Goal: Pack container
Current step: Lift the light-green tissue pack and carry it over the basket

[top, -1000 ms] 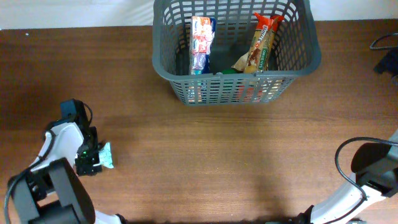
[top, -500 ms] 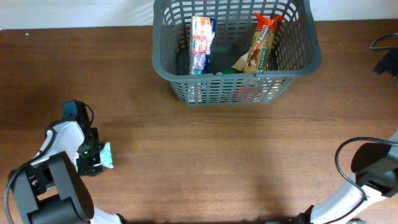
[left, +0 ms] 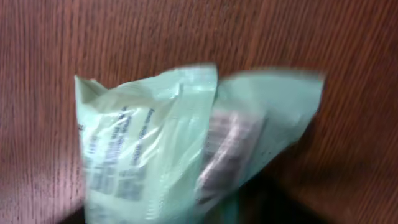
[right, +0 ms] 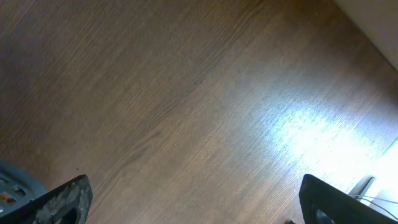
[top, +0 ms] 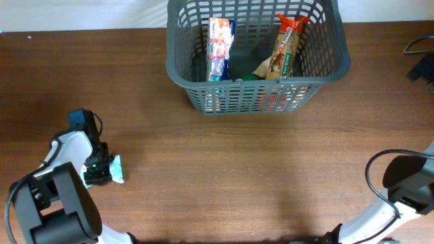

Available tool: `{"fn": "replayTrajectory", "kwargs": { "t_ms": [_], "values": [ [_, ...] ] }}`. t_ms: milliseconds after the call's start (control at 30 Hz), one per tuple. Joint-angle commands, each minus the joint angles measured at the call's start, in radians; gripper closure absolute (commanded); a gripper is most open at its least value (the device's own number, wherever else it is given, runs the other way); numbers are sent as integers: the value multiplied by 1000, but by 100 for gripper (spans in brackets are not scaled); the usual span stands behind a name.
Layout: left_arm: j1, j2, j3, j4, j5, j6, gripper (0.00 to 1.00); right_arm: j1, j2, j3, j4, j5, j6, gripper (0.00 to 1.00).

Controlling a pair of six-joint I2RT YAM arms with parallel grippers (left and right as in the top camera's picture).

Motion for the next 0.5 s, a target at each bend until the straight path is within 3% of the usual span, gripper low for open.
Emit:
{"fn": "replayTrajectory", "kwargs": {
  "t_ms": [0, 233, 467],
  "values": [
    [6, 34, -8, -9, 72, 30, 98, -6, -6, -3, 1, -3, 12, 1],
    [6, 11, 90, -73, 121, 225, 98, -6, -6, -3, 1, -3, 12, 1],
    [5, -121, 418, -291, -120, 401, 98, -6, -6, -3, 1, -2, 12, 1]
  ]
}}
